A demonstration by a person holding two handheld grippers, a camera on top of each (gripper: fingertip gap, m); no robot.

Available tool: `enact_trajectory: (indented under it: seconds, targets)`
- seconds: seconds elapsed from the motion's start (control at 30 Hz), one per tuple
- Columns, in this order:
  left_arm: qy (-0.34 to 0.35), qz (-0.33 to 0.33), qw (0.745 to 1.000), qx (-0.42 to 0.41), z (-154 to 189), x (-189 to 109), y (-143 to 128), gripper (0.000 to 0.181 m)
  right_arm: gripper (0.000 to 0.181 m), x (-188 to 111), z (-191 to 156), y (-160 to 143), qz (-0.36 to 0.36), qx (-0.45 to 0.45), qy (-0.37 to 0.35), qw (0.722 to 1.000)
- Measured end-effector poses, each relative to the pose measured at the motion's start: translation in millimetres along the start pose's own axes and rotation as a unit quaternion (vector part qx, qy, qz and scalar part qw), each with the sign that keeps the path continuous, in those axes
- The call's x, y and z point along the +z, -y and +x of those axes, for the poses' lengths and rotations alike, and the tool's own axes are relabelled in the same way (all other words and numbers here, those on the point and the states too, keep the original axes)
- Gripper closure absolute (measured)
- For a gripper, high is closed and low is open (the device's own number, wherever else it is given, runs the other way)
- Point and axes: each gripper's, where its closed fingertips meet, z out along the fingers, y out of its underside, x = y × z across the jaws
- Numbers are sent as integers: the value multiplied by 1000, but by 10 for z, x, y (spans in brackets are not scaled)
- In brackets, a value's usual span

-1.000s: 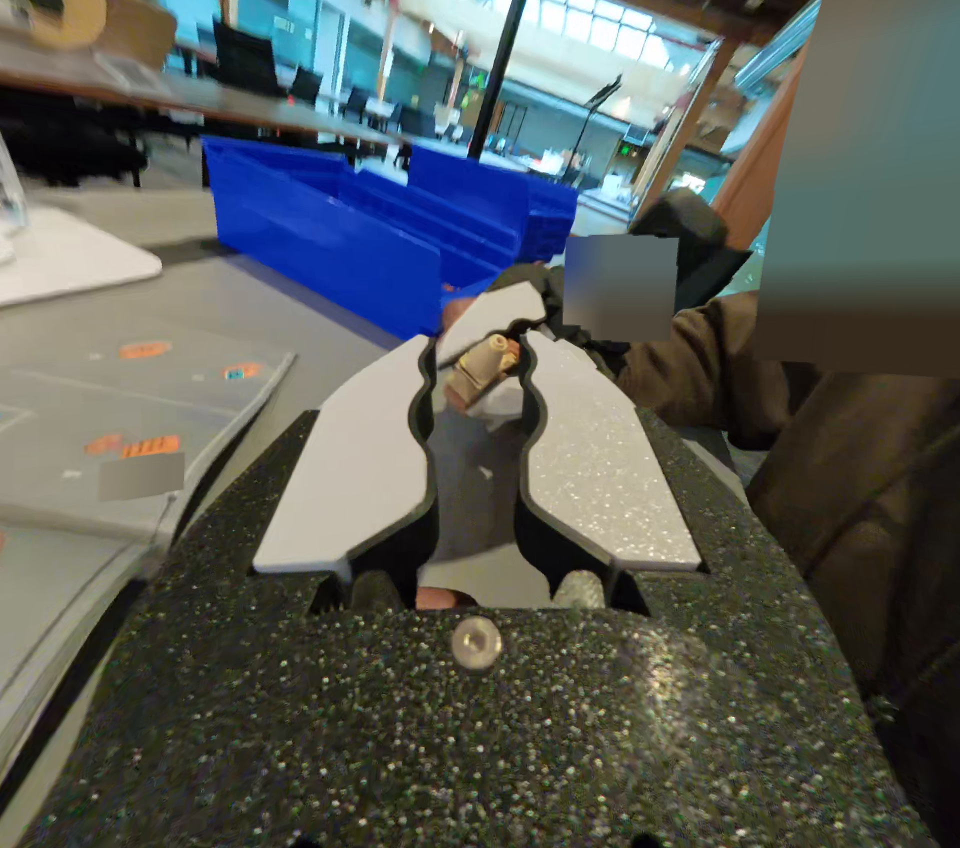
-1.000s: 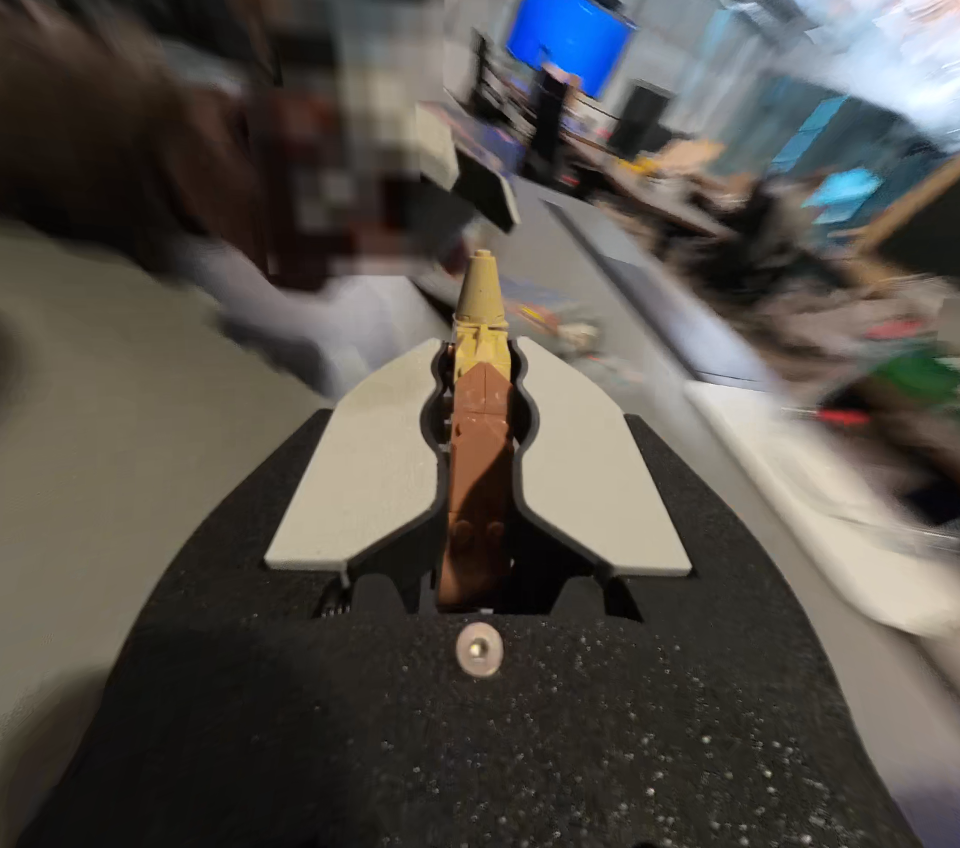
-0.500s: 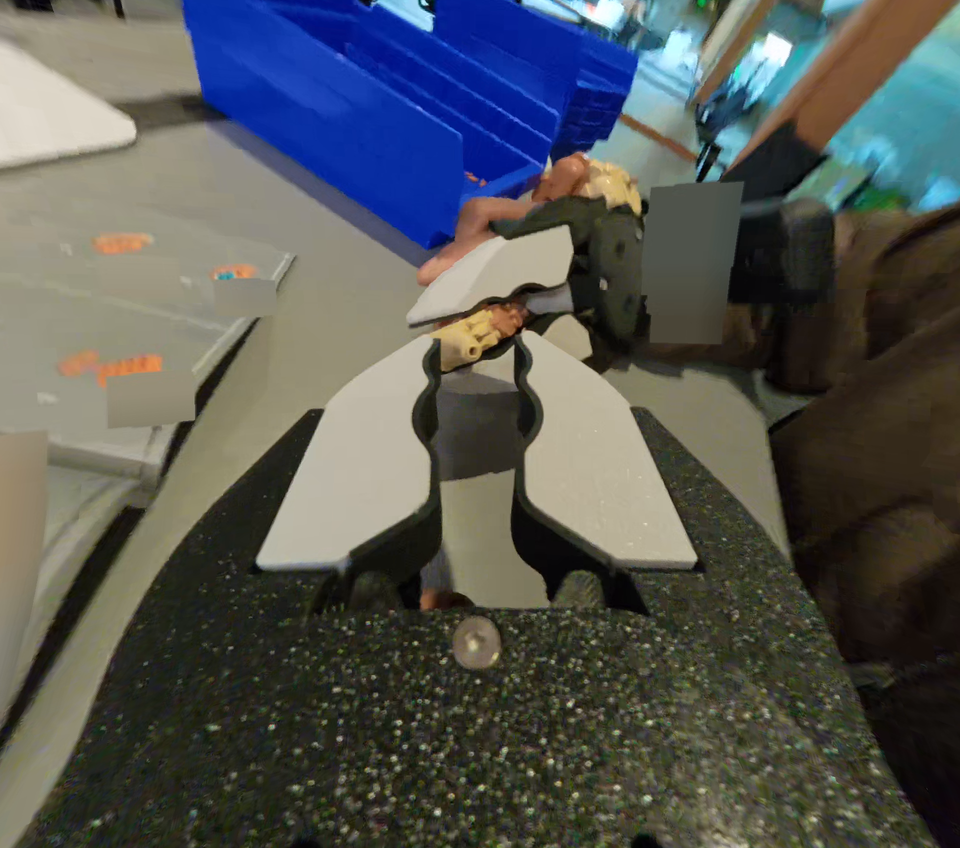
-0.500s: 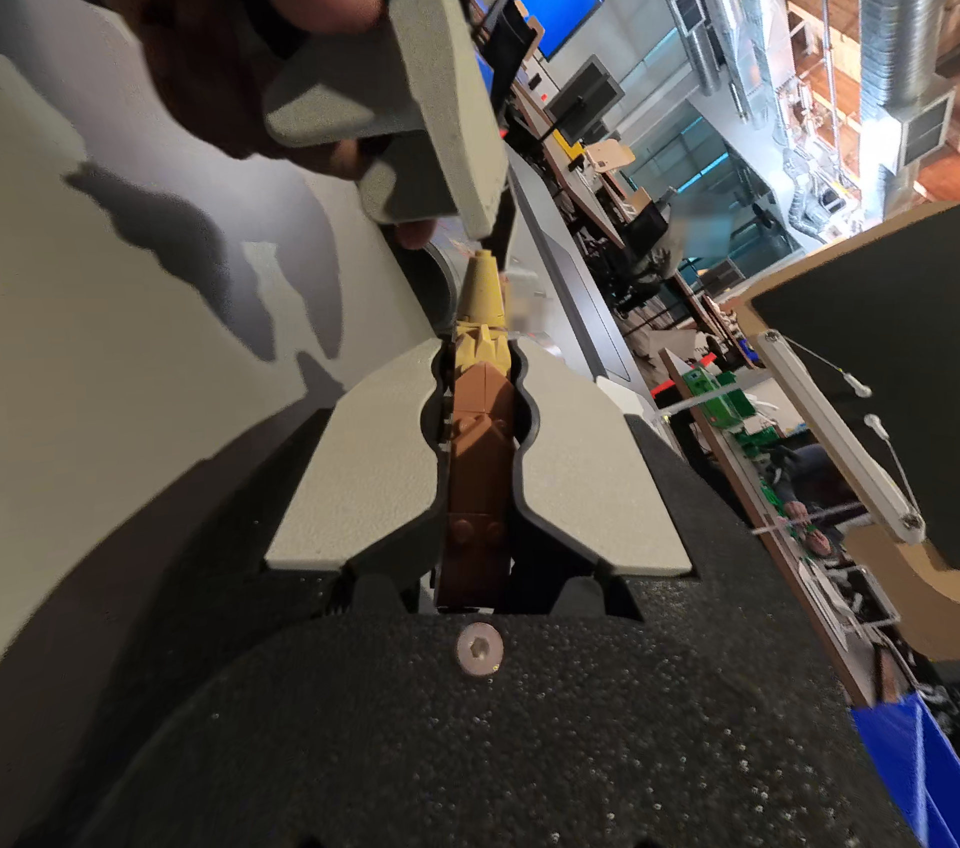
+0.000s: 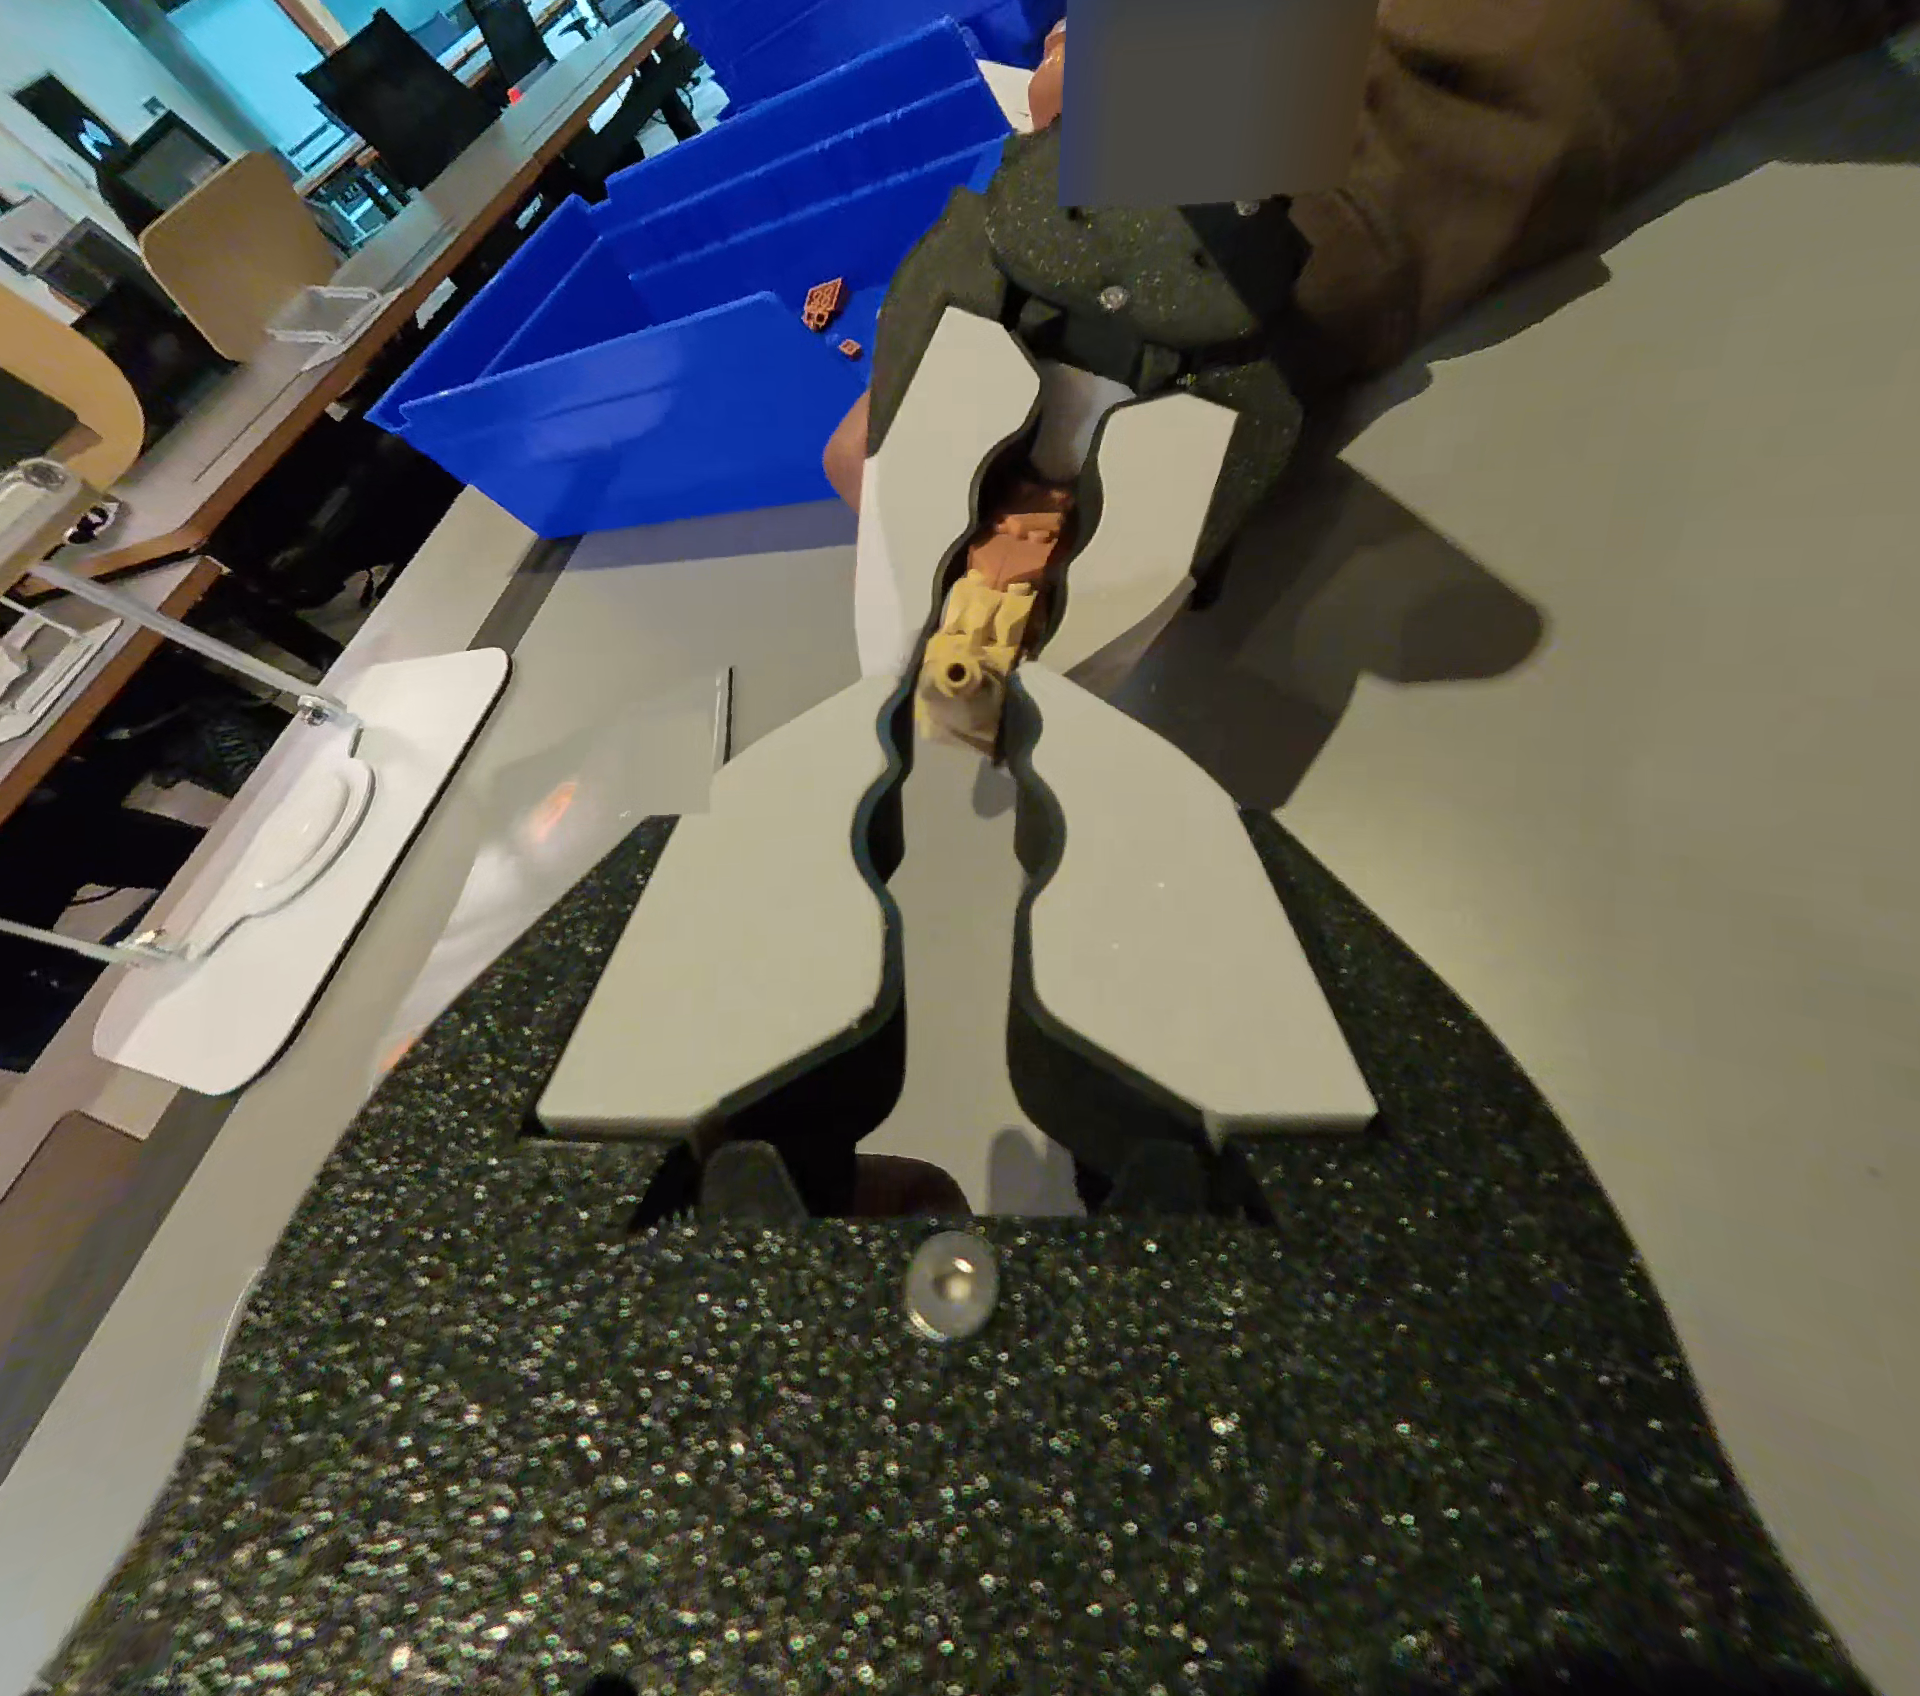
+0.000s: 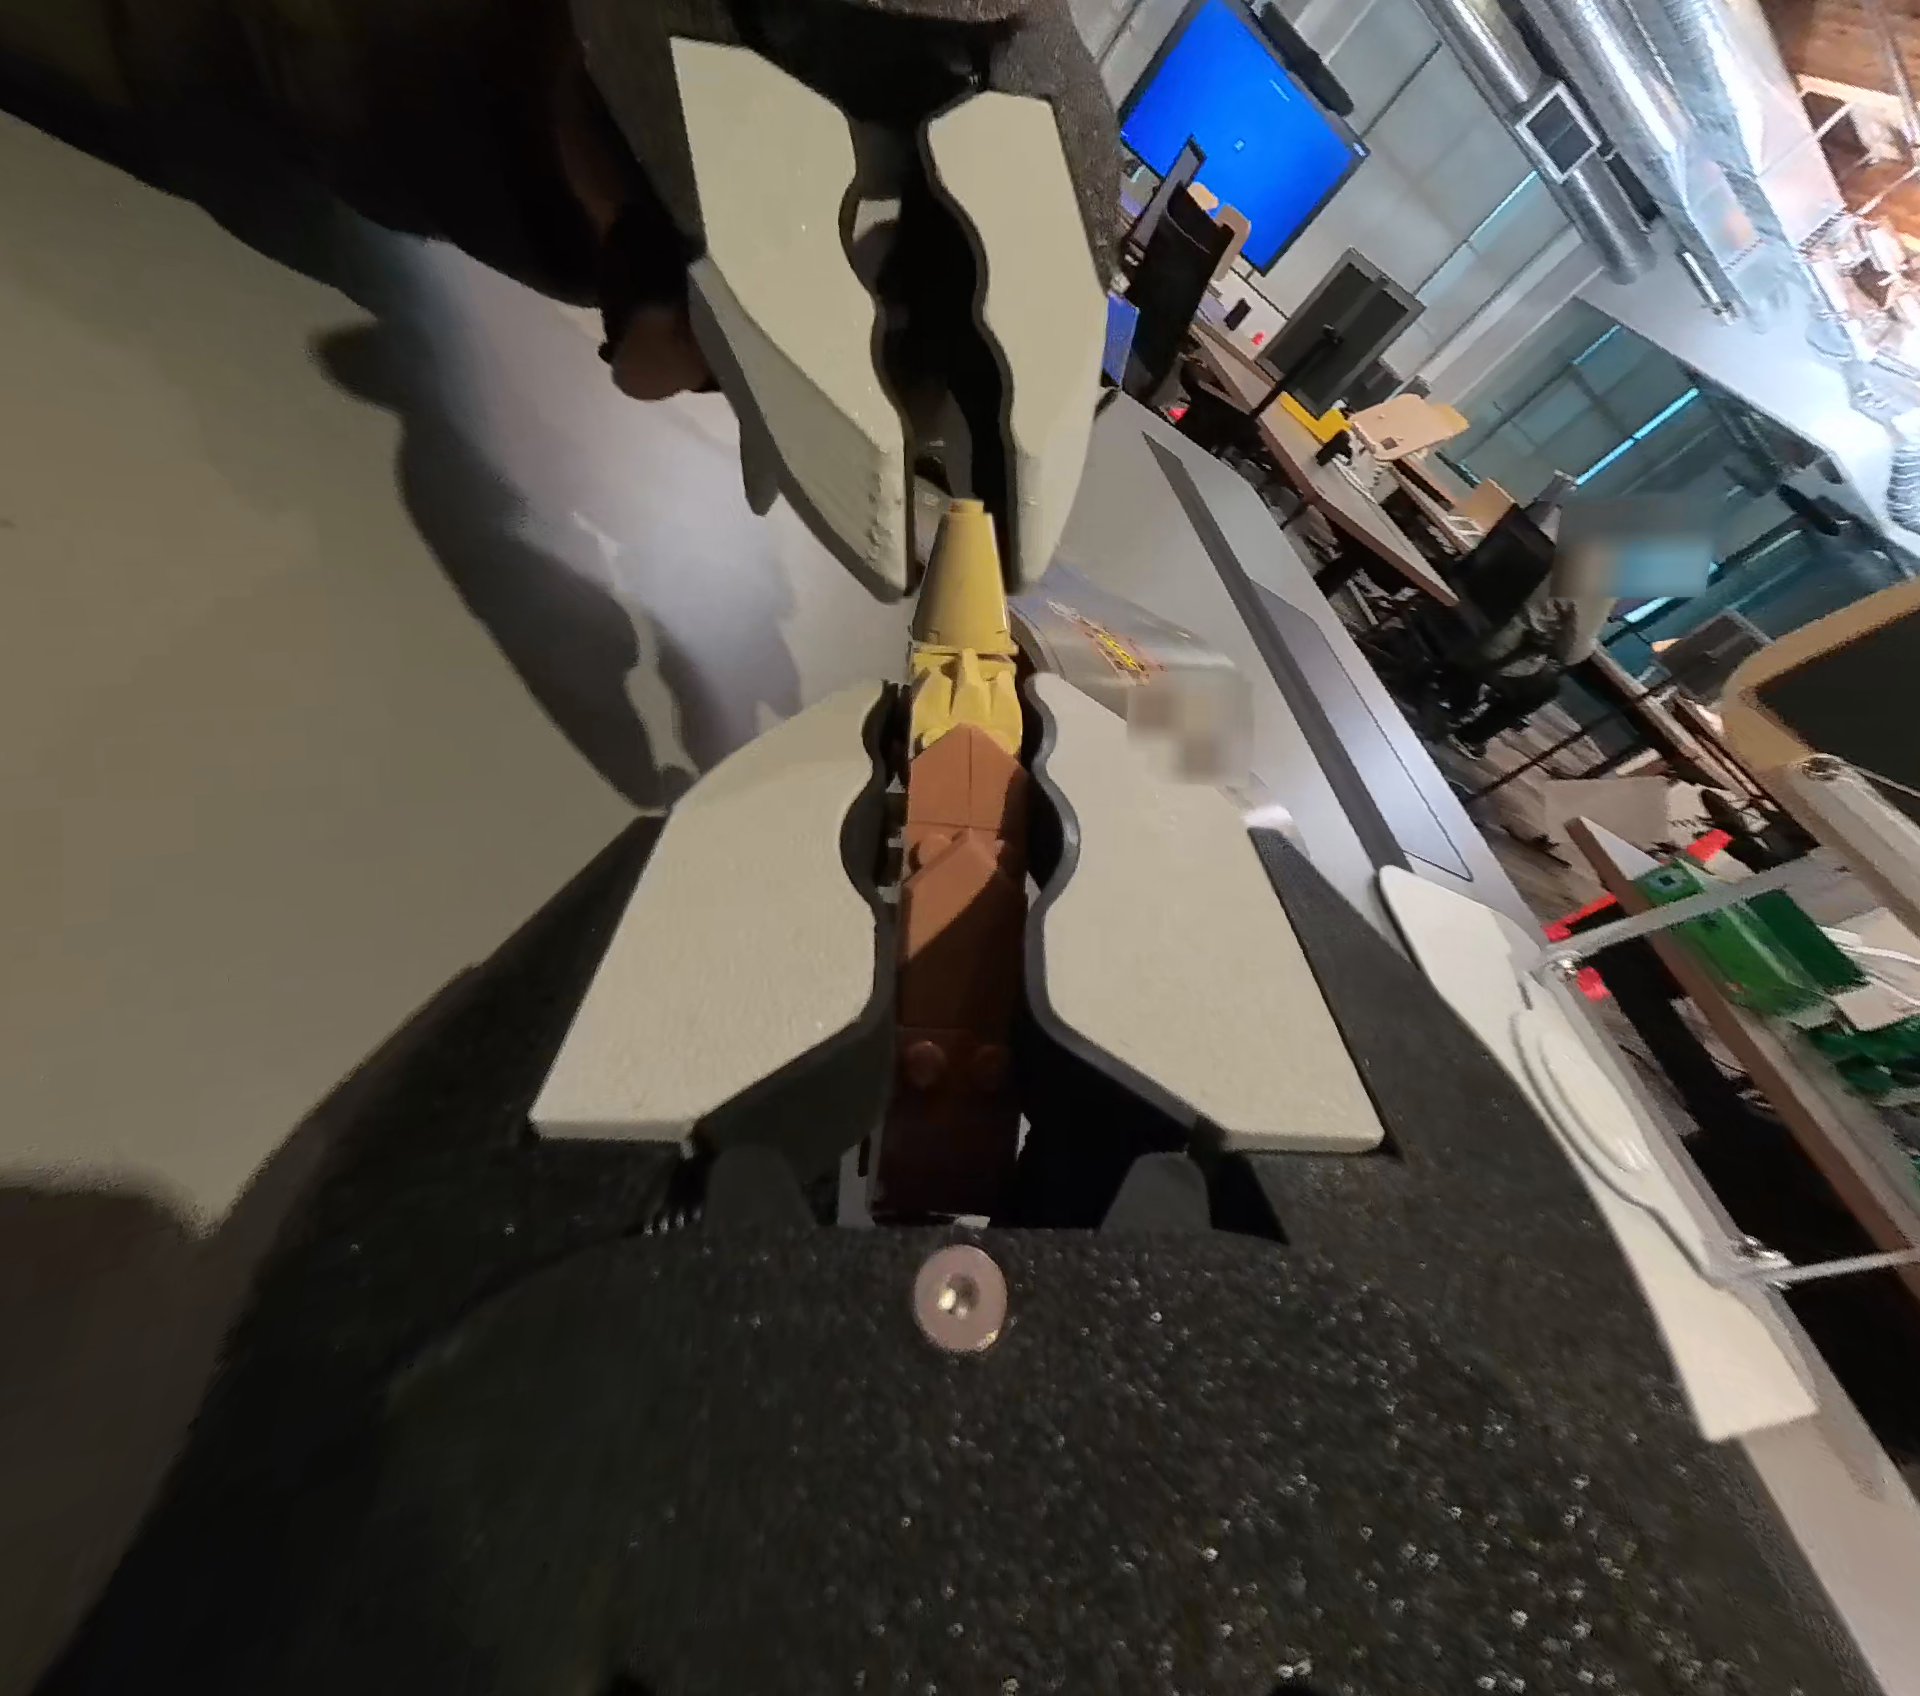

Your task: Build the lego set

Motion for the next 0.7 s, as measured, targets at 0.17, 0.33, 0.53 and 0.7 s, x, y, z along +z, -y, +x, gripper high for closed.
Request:
enact_trajectory:
  seconds: [0.17, 0.33, 0.53, 0.7]
  targets:
    - [-5, -1, 1000, -16, 32, 45, -20, 165, 160, 7, -18, -11, 3, 7, 7, 1000]
    - [1, 14, 1000, -16, 52, 22, 21, 165, 161, -5, -22, 27, 16, 15, 12, 1000]
    - [-3, 24, 1000, -19, 110, -18, 76, 165, 161, -20, -61, 92, 34, 18, 21, 999]
    - [0, 40, 999, -30, 128, -74, 126, 167, 161, -45, -67, 145, 47, 18, 20, 999]
